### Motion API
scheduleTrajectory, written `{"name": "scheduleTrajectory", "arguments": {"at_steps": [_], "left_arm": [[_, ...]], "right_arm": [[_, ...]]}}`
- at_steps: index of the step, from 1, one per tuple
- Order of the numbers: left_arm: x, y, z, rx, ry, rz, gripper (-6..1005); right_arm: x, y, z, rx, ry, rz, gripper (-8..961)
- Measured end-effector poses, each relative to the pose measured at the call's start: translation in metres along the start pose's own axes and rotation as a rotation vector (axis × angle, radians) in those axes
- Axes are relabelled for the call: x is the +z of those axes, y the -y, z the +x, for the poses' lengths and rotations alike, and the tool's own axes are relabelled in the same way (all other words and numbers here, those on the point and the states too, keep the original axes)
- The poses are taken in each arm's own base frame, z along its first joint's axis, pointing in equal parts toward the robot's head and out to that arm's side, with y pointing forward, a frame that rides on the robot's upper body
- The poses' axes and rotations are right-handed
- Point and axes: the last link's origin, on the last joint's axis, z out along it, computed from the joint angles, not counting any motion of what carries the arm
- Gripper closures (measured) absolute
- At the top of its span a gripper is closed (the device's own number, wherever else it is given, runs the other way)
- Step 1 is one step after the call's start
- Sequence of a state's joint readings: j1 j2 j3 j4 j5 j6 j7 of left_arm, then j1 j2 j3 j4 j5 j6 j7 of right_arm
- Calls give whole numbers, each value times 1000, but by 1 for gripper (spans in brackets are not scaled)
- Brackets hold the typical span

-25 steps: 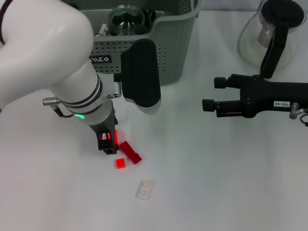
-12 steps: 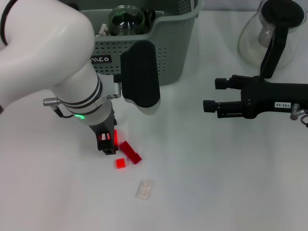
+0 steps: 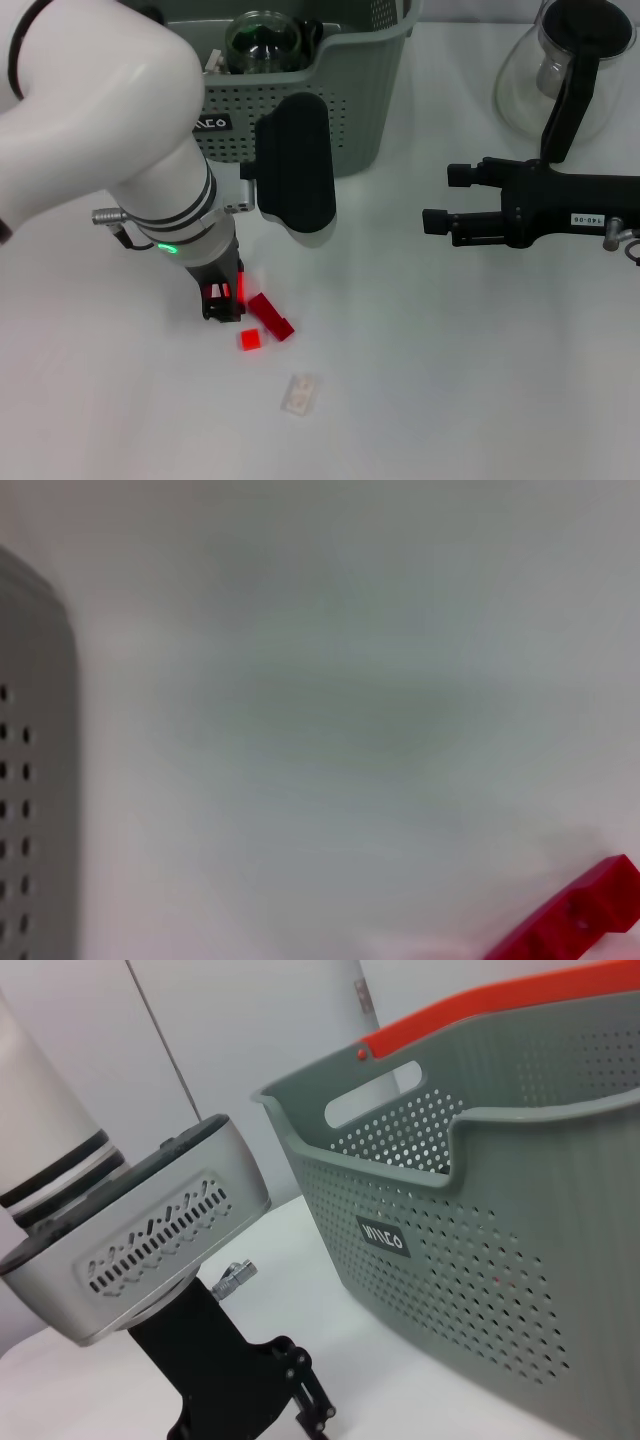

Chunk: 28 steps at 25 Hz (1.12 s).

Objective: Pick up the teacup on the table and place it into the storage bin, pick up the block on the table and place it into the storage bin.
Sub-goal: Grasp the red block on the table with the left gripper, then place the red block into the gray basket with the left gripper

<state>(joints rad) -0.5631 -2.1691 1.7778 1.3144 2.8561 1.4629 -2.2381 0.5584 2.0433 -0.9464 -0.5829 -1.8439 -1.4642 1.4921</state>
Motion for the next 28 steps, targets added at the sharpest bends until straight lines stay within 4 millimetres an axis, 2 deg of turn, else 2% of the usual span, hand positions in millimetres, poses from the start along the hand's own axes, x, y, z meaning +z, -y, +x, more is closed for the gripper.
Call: {"name": "scheduleTrajectory", "arguments": {"at_steps": [10, 14, 20, 25, 28], "left_arm": [[0, -2, 1, 10, 5, -3, 542], [-12, 1, 1, -1, -6, 8, 574], [-57, 20, -18, -150, -91, 69, 587], [-119, 41, -50, -524, -297, 141, 587], [-154, 43, -66, -606, -451, 143, 587]], "right_arm": [[-1, 0, 1, -2, 0, 2, 13], [-1, 0, 1, -2, 0, 2, 13], [-1, 0, 1, -9, 0, 3, 13], [-3, 1, 0, -14, 6, 7, 13], [-4, 2, 1, -17, 8, 12, 13]]}}
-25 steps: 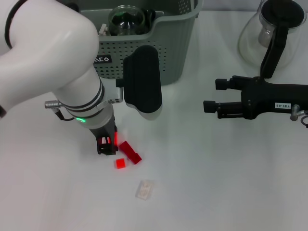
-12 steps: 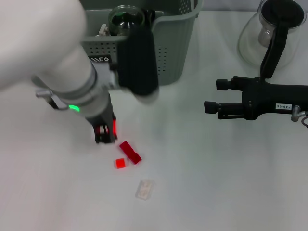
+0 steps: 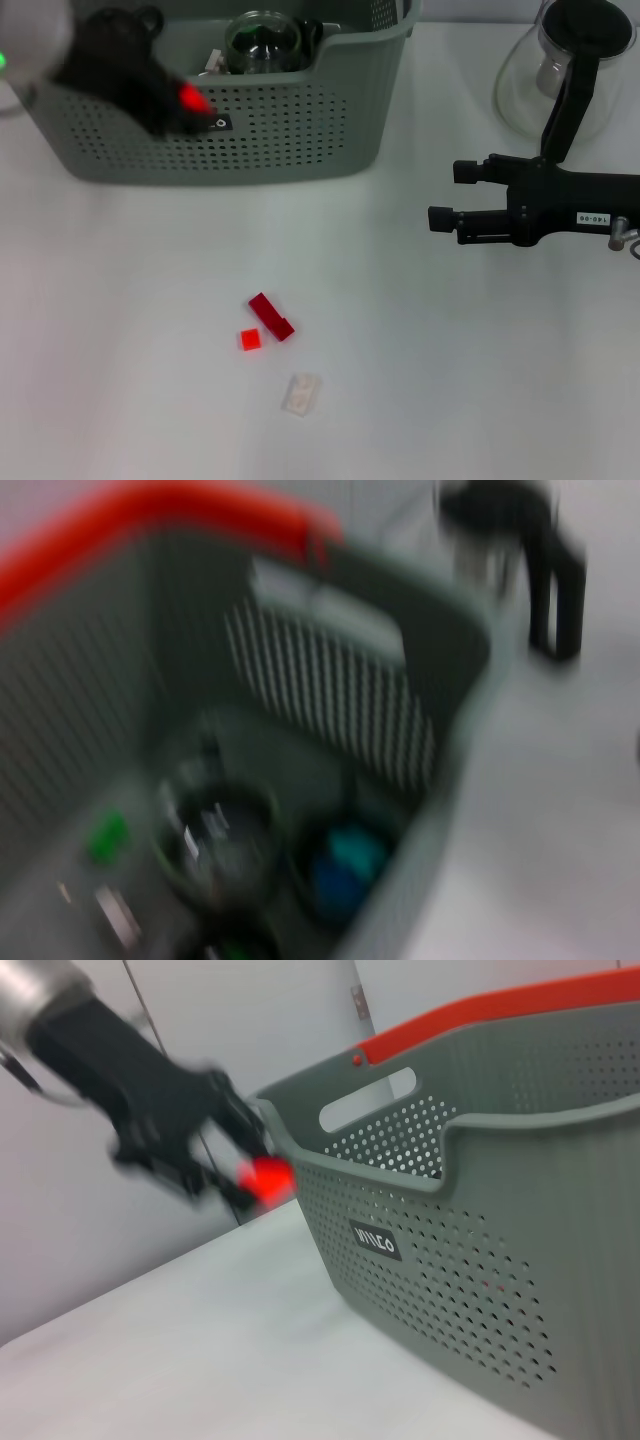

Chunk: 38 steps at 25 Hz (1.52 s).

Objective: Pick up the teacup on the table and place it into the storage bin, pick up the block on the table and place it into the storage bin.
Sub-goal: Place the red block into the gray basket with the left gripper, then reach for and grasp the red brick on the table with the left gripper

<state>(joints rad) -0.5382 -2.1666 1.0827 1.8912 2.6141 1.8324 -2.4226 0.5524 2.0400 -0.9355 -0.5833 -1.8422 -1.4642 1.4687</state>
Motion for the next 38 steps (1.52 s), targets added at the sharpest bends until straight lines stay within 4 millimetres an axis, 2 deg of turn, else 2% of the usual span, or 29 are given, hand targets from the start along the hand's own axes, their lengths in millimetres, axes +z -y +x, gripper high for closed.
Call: {"name": "scheduleTrajectory", "arguments": {"at_steps": [3, 6, 7, 10, 12, 17, 18, 22, 24, 26, 27, 29, 33, 38], "left_arm": [[-37, 17, 11, -48, -158, 45, 586], [-58, 39, 24, -79, -284, 100, 586], [-58, 45, 26, -90, -299, 105, 586], [-42, 73, 34, -164, -317, 94, 578], [-23, 85, 32, -212, -288, 50, 570], [21, 103, 16, -285, -213, 0, 550], [26, 104, 14, -286, -205, -1, 546], [24, 104, 14, -260, -216, 19, 377], [18, 101, 15, -243, -229, 20, 297], [4, 84, 19, -164, -258, -37, 222], [4, 84, 19, -164, -258, -37, 184], [-6, 58, 20, -49, -279, -138, 108], [-11, 9, 12, 149, -242, -301, 93], [7, -41, -3, 293, -72, -380, 78]], "right_arm": [[-1, 0, -1, -3, 0, -3, 13], [-2, 0, -1, -8, -1, -3, 13], [-2, 0, -2, -11, -1, -3, 13], [-1, 0, -3, -21, -1, -6, 13], [0, 0, -3, -24, -3, -9, 13], [0, 0, -2, -21, -4, -9, 14], [-1, 0, -2, -20, -3, -8, 14], [-1, 0, -1, -11, -2, -7, 14], [-2, 0, -1, -10, -2, -8, 14], [-2, -1, -1, -9, -2, -9, 14], [-1, -1, -1, -9, -1, -10, 14], [-1, -1, -1, -8, -2, -10, 14], [-1, -1, -1, -7, -1, -9, 14], [-2, 0, 0, -1, -1, -3, 14]]}}
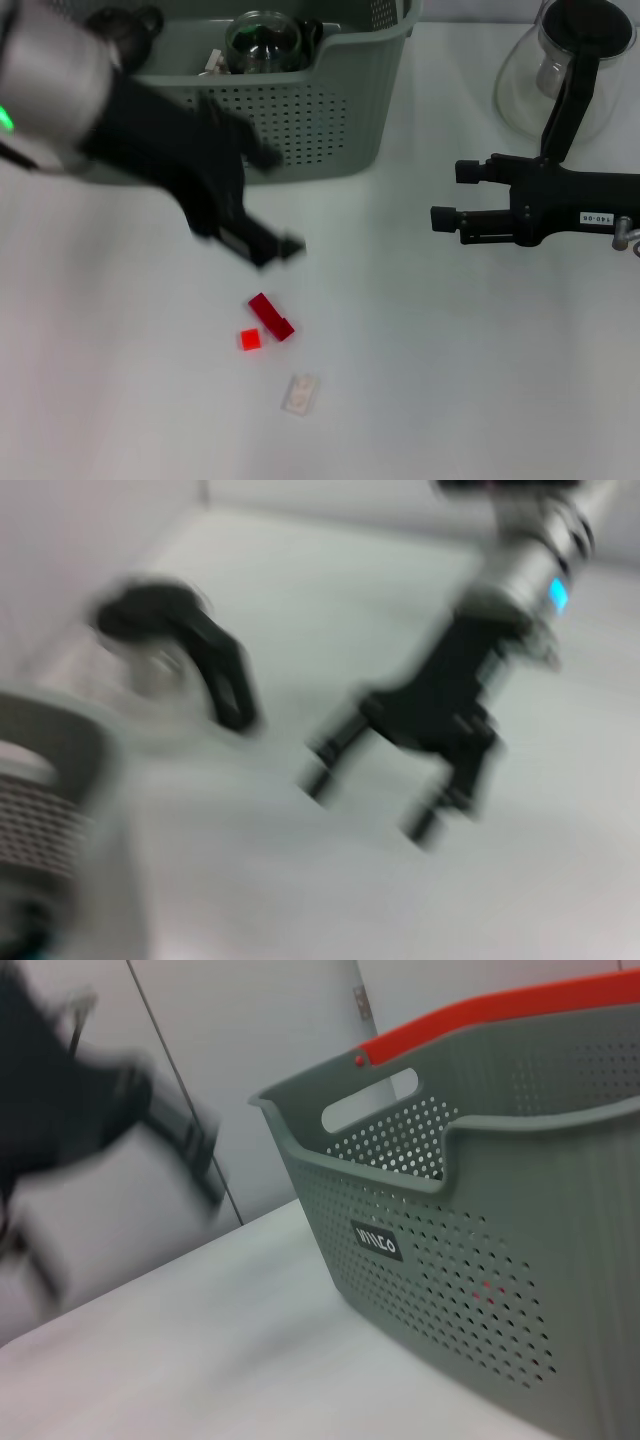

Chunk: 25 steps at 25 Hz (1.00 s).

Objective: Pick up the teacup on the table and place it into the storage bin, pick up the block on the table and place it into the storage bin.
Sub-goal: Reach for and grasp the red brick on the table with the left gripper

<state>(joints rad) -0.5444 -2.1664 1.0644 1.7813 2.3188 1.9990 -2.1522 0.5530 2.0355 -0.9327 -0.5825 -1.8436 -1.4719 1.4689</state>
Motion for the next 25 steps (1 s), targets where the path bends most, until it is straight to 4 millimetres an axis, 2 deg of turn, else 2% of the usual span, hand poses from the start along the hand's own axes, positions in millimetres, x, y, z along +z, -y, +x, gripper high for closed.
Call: {"name": "scheduleTrajectory", "arguments": {"at_steps": [5, 10, 13, 17, 25], "left_arm": [[45, -24, -6, 33, 145, -76, 77], [86, -29, -9, 13, 283, -37, 77], [104, -32, -11, 4, 351, -3, 77], [116, -31, -10, -33, 386, 41, 78], [123, -26, -13, -150, 399, 92, 78]], "right_arm": [[-1, 1, 0, 7, 2, 7, 15], [-2, 3, 0, 6, 4, 17, 15], [-2, 3, -1, 3, 5, 20, 15], [-3, 4, -1, 0, 6, 25, 16], [-2, 5, 0, -1, 5, 36, 16]]}}
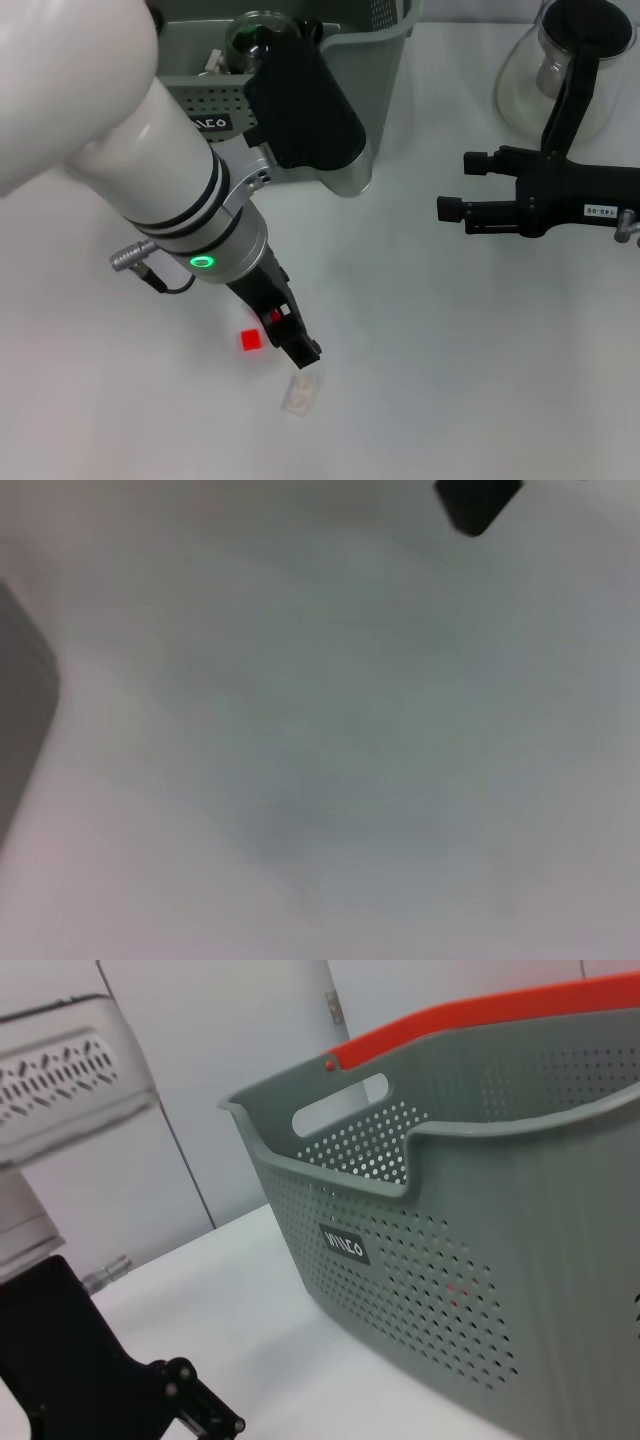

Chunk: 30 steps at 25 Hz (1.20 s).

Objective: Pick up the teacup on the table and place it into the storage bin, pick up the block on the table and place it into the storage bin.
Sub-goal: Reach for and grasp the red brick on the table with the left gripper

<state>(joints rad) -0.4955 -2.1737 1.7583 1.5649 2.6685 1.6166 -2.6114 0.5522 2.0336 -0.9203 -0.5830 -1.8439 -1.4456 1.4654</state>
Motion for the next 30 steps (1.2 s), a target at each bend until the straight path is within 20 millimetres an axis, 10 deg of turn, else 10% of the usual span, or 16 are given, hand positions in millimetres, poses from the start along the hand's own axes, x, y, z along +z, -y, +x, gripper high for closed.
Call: {"name": "scheduleTrajectory", "arguments": {"at_steps": [30], "left_arm": [[25, -1, 4, -86, 148, 133, 78]], "right_arm": [[-2, -2, 7, 7, 0, 5, 18]]}}
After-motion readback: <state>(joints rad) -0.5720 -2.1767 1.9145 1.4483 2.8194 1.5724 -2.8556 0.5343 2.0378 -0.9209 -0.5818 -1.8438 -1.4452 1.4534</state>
